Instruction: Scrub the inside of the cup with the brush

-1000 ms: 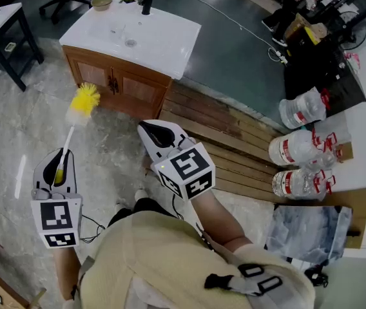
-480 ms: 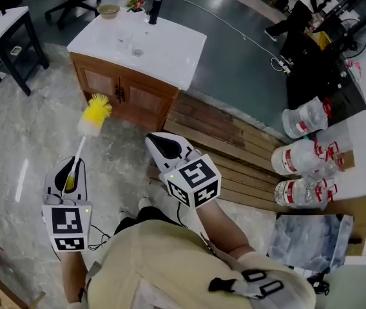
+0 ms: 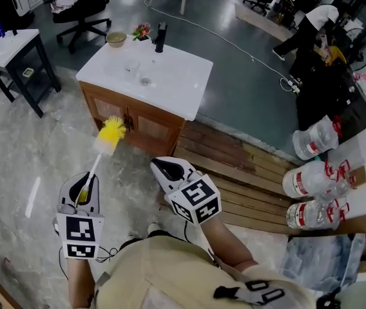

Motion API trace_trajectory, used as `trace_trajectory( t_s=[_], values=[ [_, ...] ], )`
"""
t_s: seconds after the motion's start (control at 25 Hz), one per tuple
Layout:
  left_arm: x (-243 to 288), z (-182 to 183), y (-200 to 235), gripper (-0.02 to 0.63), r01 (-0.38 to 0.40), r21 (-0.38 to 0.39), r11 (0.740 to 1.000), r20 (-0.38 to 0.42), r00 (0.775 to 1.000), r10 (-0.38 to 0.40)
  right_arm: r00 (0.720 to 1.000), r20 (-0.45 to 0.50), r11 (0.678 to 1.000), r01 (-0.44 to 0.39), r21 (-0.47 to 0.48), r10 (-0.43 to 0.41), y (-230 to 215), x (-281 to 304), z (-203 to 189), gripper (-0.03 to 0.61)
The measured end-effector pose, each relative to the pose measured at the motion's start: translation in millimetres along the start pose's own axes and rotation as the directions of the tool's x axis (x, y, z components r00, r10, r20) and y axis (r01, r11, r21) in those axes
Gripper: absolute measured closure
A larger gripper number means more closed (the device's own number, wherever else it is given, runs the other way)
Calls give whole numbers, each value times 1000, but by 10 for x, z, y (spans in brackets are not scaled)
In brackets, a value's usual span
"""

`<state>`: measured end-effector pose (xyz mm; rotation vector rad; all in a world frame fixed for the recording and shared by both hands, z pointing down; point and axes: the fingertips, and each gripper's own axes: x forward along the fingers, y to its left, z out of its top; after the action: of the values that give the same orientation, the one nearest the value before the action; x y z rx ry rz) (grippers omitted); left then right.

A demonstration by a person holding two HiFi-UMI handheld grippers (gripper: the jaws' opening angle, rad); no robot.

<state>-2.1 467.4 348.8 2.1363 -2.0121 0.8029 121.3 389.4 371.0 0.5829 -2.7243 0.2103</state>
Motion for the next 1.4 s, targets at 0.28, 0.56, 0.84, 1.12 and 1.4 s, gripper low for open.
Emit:
trace_trajectory(
  t_s=[0.28,0.56,0.84,1.12,1.4],
  values=[
    [203,191,-89,569,-1,61,998,-17,1000,2,999,15,999,-32,9,32,-234,61,-8,560],
    [483,254,174,569,5,71,997,-34,999,-3,1000,1,999,-25,21,25,-430,269,12,559],
    [1004,366,628,569,63,102,993,-20,998,-62,999,-20,999,31,26,-31,-734,730,159,543],
    [1590,447,1223,569,141,160,977,-37,990,-137,996,-37,996,86,31,-85,-1055,1414,465,503],
    [2124,559,1704,569,224,312,923,-69,975,-213,988,-64,988,146,44,-143,-1354,2036,640,488]
  ],
)
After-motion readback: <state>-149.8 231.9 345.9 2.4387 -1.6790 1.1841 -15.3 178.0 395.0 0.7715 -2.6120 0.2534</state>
